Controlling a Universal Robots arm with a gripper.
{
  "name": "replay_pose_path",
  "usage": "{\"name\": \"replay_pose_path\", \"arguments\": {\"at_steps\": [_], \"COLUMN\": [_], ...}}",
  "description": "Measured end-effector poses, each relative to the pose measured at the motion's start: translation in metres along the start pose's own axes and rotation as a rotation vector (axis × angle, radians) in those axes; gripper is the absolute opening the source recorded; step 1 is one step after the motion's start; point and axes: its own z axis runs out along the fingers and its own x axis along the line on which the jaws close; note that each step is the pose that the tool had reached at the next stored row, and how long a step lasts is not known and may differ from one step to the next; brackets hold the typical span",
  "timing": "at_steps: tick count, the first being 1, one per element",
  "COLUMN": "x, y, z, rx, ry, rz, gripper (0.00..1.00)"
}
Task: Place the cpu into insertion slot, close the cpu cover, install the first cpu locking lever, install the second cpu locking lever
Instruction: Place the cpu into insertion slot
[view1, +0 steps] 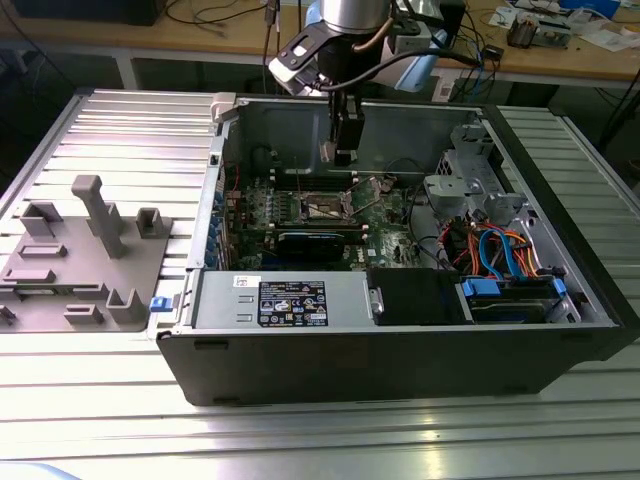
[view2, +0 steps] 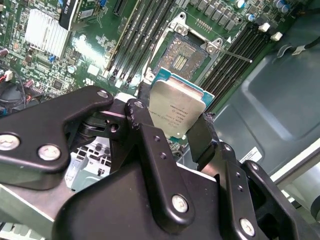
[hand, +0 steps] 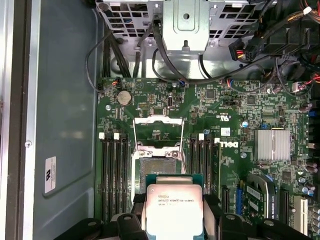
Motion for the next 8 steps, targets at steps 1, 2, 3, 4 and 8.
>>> {"name": "replay_pose_path", "arguments": {"at_steps": [1,2,3,4,8], "x": [0.0000,0.0001,0.0001,0.0001,0.0001], "y": [-0.0001,-0.0008,-0.0008,-0.0011,-0.0015], "z": [0.0010,0.0021,0.0026,0.0029,0.0030], "rx": [-0.0005,-0.0039,-0.0047,-0.0047,-0.0049], "ry": [-0.0002,-0.0004,-0.0007,-0.0007,-0.0005], "rz": [0.000,0.000,0.000,0.000,0.000], "gripper": [0.54,0.54,0.54,0.54,0.54]}}
